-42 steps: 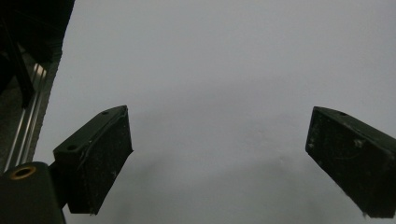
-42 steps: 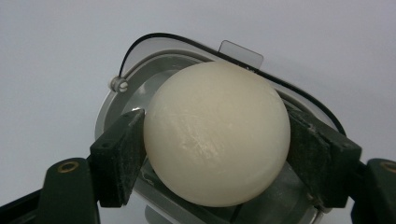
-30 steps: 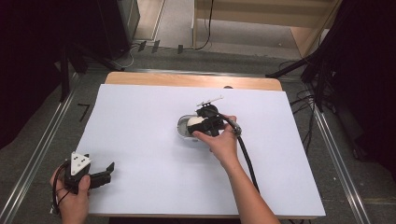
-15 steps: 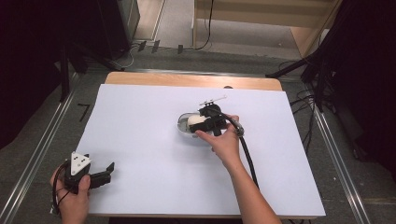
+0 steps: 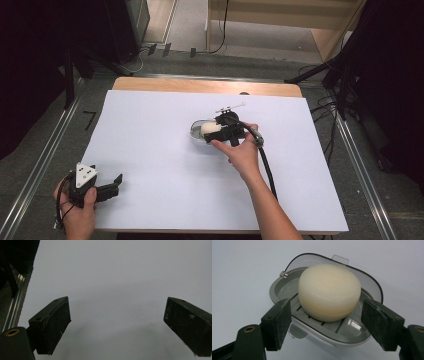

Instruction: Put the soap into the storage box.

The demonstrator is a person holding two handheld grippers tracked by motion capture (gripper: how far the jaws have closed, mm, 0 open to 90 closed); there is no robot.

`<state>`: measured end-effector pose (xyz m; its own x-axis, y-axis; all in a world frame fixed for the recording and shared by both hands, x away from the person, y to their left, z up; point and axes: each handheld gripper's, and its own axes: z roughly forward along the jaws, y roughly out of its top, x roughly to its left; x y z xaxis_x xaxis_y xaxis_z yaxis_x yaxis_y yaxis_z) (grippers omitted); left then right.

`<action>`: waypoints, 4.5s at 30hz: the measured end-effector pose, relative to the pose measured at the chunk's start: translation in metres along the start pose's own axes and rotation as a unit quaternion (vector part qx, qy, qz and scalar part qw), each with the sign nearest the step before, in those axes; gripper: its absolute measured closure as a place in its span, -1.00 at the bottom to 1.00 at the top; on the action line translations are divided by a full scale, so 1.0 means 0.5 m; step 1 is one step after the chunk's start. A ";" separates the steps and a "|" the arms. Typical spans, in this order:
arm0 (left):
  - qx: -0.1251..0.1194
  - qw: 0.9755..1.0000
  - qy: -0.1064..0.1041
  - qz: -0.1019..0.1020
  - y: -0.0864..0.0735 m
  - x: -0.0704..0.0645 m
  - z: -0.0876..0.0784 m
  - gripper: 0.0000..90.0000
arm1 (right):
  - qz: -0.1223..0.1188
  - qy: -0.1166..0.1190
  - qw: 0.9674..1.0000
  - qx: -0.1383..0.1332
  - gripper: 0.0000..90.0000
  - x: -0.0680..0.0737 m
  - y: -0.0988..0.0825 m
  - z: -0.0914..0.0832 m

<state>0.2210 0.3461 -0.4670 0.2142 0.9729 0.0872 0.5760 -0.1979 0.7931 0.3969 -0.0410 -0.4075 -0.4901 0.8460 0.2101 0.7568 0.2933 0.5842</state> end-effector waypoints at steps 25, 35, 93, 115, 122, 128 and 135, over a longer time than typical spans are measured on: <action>-0.001 1.000 0.000 -0.003 0.000 0.001 0.000 -0.83 | 0.021 -0.006 1.000 -0.020 -0.45 -0.061 -0.043 -0.045; -0.001 1.000 0.000 -0.002 0.000 0.001 0.000 -0.83 | 0.032 -0.011 0.999 -0.027 -0.46 -0.087 -0.069 -0.058; 0.001 1.000 0.004 0.005 0.000 -0.001 0.001 -0.83 | 0.036 -0.010 0.996 -0.077 -0.70 -0.198 -0.269 -0.126; 0.000 1.000 0.004 0.003 0.000 -0.001 0.001 -0.83 | 0.047 -0.038 0.992 -0.114 -0.70 -0.275 -0.385 -0.195; 0.000 1.000 0.005 0.004 0.000 -0.001 0.001 -0.83 | 0.058 -0.053 0.990 -0.116 -0.70 -0.296 -0.417 -0.215; -0.001 1.000 0.005 0.003 0.000 -0.002 0.000 -0.83 | 0.068 -0.063 0.988 -0.125 -0.70 -0.320 -0.449 -0.242; -0.001 1.000 0.005 0.002 0.000 -0.002 0.000 -0.83 | 0.075 -0.073 0.986 -0.127 -0.70 -0.349 -0.495 -0.276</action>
<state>0.2208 0.3454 -0.4673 0.2081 0.9733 0.0970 0.5728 -0.2017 0.7945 0.2352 -0.3225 -0.4806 -0.2992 0.9320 0.2046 0.6736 0.0544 0.7371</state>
